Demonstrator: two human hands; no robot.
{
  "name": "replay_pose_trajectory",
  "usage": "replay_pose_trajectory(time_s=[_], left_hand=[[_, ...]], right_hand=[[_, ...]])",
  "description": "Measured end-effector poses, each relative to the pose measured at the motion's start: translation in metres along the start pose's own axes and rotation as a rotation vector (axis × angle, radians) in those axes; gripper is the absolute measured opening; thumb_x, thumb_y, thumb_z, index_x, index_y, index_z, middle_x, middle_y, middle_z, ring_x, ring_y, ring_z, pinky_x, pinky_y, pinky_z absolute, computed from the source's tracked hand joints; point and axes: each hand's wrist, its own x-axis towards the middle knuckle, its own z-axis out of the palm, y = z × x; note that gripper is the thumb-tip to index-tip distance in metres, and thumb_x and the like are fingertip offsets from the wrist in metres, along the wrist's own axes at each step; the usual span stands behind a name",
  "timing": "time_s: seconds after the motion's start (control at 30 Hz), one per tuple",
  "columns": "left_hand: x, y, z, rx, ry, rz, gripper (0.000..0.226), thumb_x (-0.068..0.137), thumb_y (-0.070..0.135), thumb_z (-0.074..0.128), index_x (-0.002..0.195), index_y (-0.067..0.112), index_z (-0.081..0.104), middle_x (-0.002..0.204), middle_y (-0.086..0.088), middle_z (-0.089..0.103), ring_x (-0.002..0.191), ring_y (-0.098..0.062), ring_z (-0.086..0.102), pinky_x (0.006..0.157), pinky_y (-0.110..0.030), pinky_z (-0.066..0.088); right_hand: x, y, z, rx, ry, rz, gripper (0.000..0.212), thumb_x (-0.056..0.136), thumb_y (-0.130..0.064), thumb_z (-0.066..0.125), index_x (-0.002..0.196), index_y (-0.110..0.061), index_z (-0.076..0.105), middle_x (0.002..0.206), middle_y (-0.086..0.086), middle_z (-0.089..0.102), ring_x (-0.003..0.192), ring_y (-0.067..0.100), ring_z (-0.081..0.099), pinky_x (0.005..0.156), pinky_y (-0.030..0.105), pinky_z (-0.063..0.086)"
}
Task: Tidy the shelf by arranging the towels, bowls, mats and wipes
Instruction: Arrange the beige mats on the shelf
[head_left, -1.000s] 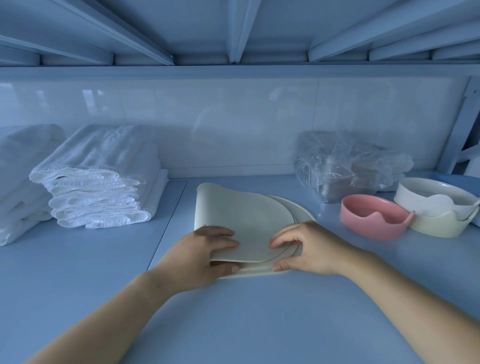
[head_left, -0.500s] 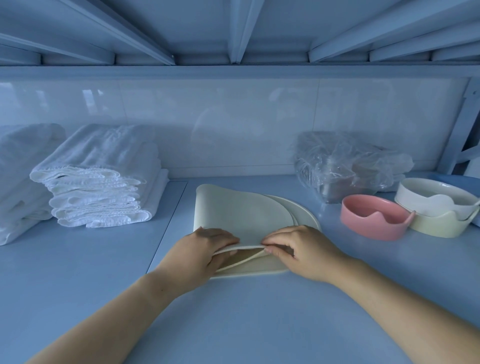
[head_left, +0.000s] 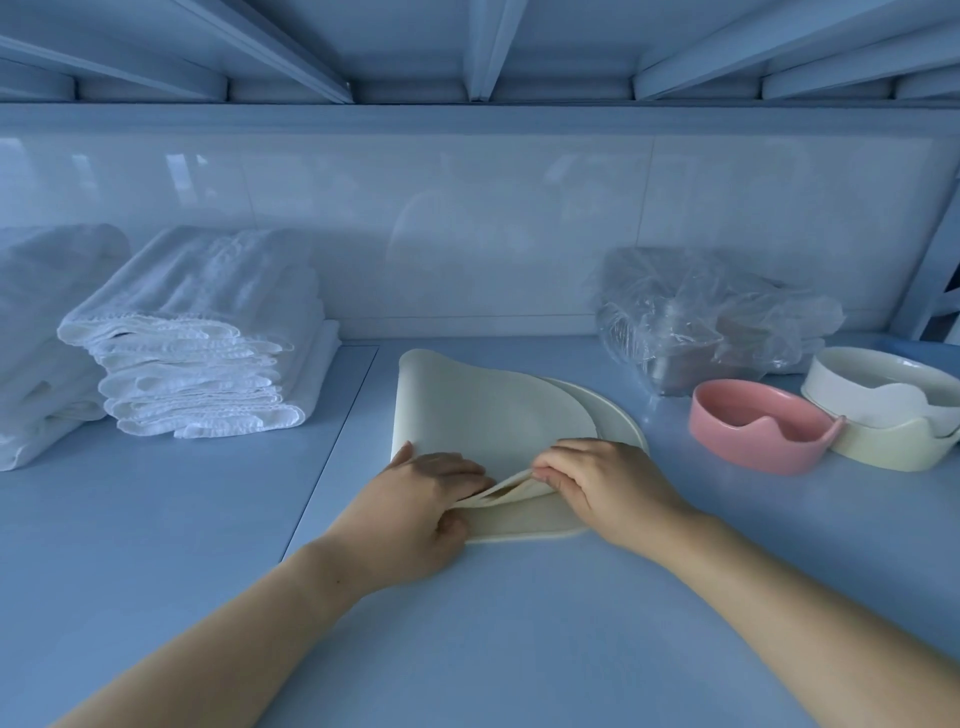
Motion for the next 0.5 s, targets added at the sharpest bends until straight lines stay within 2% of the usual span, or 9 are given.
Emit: replay_pose_trajectory(time_s=[0.13,0.2,0.27,0.33,0.43,0.5], left_hand=[[0.0,-0.004,0.003,-0.06,-0.003,-0.065,0.05,0.084,0.027,0.024,0.121,0.023,0.058,0.114,0.009,0.064,0.1,-0.013,0.057,0.095,-0.031,0.033],[-0.001,-0.005,0.005,-0.111,0.008,-0.113,0.047,0.089,0.033,0.022,0.123,0.03,0.053,0.115,0.01,0.064,0.095,-0.024,0.061,0.097,-0.034,0.038],[-0.002,-0.005,0.008,-0.137,0.003,-0.138,0.041,0.09,0.038,0.019,0.122,0.039,0.044,0.116,0.014,0.063,0.092,-0.03,0.059,0.092,-0.039,0.046],[-0.002,-0.006,0.008,-0.151,-0.007,-0.125,0.041,0.09,0.041,0.016,0.124,0.042,0.039,0.116,0.018,0.061,0.093,-0.03,0.057,0.091,-0.04,0.046],[-0.002,-0.004,0.007,-0.179,-0.021,-0.057,0.04,0.094,0.032,0.026,0.127,0.035,0.048,0.104,0.023,0.058,0.088,-0.018,0.055,0.085,-0.024,0.041],[-0.002,-0.004,0.005,-0.188,-0.057,-0.028,0.039,0.093,0.023,0.033,0.126,0.028,0.053,0.104,0.017,0.059,0.092,-0.007,0.051,0.077,-0.012,0.036]], right_hand=[[-0.001,0.002,-0.005,0.038,0.002,0.004,0.034,0.09,-0.042,0.035,0.082,-0.022,0.062,0.075,-0.009,0.062,0.069,0.013,0.056,0.055,0.029,0.048],[-0.004,0.001,-0.01,0.071,-0.031,-0.004,0.032,0.089,-0.045,0.04,0.088,-0.023,0.063,0.082,-0.013,0.064,0.076,0.006,0.057,0.064,0.028,0.05],[-0.006,0.001,-0.012,0.075,-0.056,-0.007,0.04,0.084,-0.056,0.046,0.098,-0.024,0.066,0.096,-0.016,0.066,0.089,0.002,0.058,0.075,0.021,0.05],[-0.006,0.0,-0.012,0.039,-0.057,-0.013,0.047,0.079,-0.059,0.049,0.103,-0.024,0.068,0.105,-0.015,0.066,0.095,0.003,0.058,0.079,0.019,0.049],[-0.004,-0.001,-0.011,0.022,-0.02,-0.064,0.028,0.082,-0.042,0.049,0.089,-0.027,0.071,0.091,-0.016,0.069,0.081,0.009,0.063,0.065,0.025,0.055],[-0.004,0.0,-0.014,0.04,-0.057,-0.039,0.025,0.08,-0.039,0.047,0.081,-0.028,0.07,0.078,-0.014,0.068,0.072,0.008,0.06,0.059,0.027,0.052]])
